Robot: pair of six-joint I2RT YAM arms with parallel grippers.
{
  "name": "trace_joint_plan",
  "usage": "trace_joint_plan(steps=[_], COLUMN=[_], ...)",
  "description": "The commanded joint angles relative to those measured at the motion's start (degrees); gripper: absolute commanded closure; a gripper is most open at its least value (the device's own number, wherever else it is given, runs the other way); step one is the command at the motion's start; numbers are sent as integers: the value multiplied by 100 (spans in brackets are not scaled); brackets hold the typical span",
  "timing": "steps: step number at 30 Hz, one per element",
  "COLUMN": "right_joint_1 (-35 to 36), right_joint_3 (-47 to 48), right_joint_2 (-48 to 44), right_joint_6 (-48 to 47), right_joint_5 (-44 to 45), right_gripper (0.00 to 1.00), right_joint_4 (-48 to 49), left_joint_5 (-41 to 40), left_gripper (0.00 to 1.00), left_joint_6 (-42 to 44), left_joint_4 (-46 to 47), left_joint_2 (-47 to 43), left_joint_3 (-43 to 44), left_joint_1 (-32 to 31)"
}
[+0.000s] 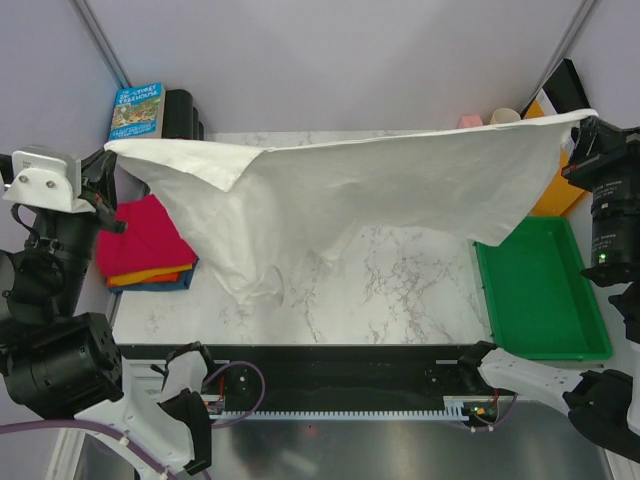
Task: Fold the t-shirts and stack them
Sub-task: Flatten out the tshirt
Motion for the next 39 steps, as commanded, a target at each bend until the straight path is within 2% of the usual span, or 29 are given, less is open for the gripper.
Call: trace_joint_plan(steps=[1,3,7,11,15,17,19,24,31,39], right_joint_1=[-9,-18,-9,-254,-1439,-1599,-1968,-2697,-2909,-2954], right_joint_3=[-374,-681,-1892,-2852,-3467,-3539,-3487,-2883,-1932,-966], right_joint_2=[-69,-148,-210,9,518,922,1378,2477,4085,5186], right_joint_6=[-216,-190,161,451,872,909,1128,1445,1463,1506], right_joint_5=[358,410,393,61,-1099,-1136,-1424,-1874,-2006,-2234], right_gripper=[100,100,100,100,100,100,100,100,100,100], right_joint_4=[-84,-84,-14,363,731,891,1067,1261,1287,1243], left_joint_5=[-228,-96,98,124,-1154,-1553,-2002,-2389,-2759,-3048], left_gripper=[98,98,98,98,98,98,98,98,98,98], left_joint_6=[-584,-672,-680,-637,-75,231,304,181,190,269], left_joint_4=[25,34,43,402,833,1245,1509,1589,1739,1827], left_joint_2=[364,460,837,1233,1673,1918,2199,3693,5038,6006], left_joint_3=[98,3,-507,-1462,-2036,-2378,-2450,-1643,-816,-131], left_joint_1=[22,22,22,-48,-855,-1444,-1900,-2316,-2588,-2580])
